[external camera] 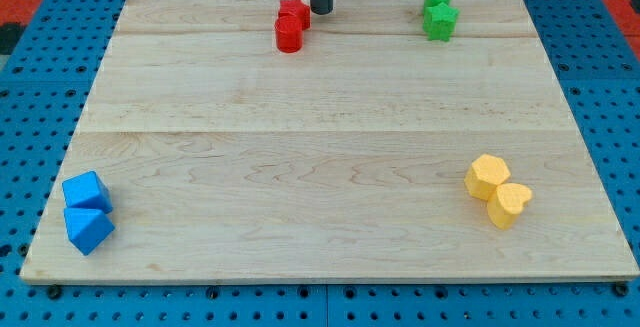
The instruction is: Move the green circle closer to the red star
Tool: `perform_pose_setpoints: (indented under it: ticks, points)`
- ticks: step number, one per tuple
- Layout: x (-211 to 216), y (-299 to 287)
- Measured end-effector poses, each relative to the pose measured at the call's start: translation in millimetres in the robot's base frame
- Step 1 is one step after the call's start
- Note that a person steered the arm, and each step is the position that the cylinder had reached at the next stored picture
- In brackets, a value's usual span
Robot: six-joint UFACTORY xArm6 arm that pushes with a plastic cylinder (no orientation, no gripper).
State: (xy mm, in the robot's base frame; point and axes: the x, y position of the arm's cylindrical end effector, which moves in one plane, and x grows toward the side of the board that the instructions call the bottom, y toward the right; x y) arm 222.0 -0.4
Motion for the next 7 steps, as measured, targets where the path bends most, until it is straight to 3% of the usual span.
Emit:
perform_pose_setpoints:
  ticks: [3, 7]
  points:
    - [-26, 19]
    - [-30, 205]
